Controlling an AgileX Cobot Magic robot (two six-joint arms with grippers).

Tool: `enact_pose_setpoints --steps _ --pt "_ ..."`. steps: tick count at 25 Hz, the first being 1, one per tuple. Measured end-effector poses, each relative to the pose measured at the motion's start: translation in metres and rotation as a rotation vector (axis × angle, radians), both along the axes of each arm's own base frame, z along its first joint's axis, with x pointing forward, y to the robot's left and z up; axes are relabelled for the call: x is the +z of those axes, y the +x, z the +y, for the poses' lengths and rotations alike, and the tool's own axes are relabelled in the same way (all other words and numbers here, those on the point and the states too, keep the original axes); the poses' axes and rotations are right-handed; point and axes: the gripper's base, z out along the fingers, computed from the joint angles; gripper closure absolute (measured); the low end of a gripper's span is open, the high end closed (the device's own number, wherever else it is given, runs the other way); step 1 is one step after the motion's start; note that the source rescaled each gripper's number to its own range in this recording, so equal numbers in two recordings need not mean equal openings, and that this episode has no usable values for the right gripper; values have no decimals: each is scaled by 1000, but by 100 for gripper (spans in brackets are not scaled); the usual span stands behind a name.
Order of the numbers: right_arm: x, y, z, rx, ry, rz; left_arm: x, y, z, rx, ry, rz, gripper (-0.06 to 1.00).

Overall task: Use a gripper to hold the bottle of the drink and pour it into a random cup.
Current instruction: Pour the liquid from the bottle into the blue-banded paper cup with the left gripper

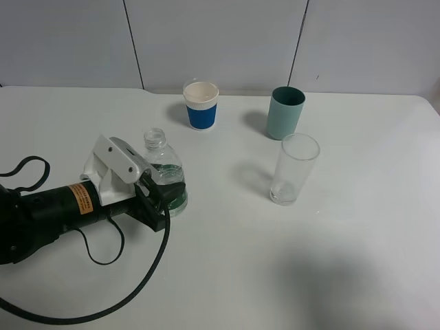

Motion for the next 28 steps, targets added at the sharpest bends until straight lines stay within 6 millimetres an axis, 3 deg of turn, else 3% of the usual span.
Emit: enact_pose_setpoints --steps 9,13,21,28 --pt "0 0 0 0 0 0 31 6 7 127 -111 -64 94" --pt "0 0 0 0 0 0 42 14 9 185 -84 -26 94" --pt "0 0 0 0 0 0 76 56 11 274 -15 32 94" --pt "0 0 0 0 0 0 109 102 32 399 -4 33 94"
